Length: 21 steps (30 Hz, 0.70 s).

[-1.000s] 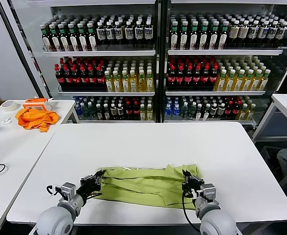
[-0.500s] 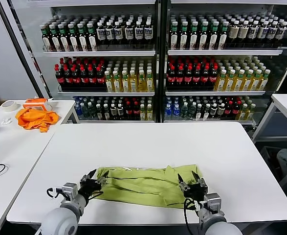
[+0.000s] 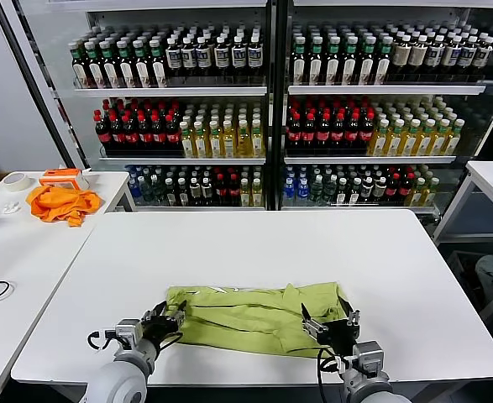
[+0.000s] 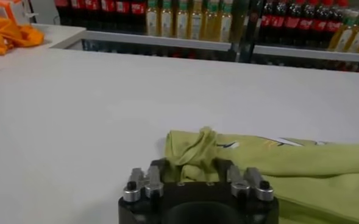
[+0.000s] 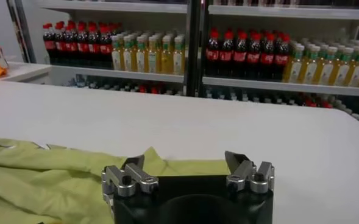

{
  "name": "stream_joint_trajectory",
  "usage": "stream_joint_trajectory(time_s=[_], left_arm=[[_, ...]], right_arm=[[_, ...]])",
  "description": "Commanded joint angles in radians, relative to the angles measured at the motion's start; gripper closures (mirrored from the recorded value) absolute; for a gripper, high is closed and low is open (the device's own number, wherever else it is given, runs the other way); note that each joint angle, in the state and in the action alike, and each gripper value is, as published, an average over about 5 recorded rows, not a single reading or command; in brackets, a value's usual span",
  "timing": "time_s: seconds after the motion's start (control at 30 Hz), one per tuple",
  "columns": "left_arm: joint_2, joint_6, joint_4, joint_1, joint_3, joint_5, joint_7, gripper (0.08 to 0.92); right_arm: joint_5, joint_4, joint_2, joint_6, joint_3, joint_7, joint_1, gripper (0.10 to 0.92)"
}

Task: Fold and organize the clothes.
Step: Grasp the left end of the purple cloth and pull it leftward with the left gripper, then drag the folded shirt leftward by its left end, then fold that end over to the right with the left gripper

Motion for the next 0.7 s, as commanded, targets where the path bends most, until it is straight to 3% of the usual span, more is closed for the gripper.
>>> stream_joint_trajectory(time_s=[0.03,0.27,0.43,0.57,0.7], left_arm=[[-0.019,-0.006,0.016,-0.005,0.02,-0.006,-0.042,0.556],[-0.043,-0.025,0.027,-0.025,0.007,0.097,-0.024,0.756],[0.0,0.062,-0.066,0.038,-0.104,0.281,0.008,0.887],[0.07,0.087,-0.135,0.135,-0.25,0.444,0.083,0.909],[0.136,0.105,-0.17,0.199,-0.401,0.469,0.099,0.909]], right_arm=[[-0.019,0.0,0.004,0.008,0.0,-0.004,-0.016,0.203],[-0.027,-0.004,0.007,0.028,-0.001,-0.009,-0.015,0.203],[-0.023,0.013,0.002,0.034,0.008,-0.01,-0.018,0.203],[-0.014,0.015,-0.007,0.034,0.017,-0.011,-0.008,0.203],[-0.01,0.005,-0.007,0.034,0.01,-0.013,0.011,0.203]])
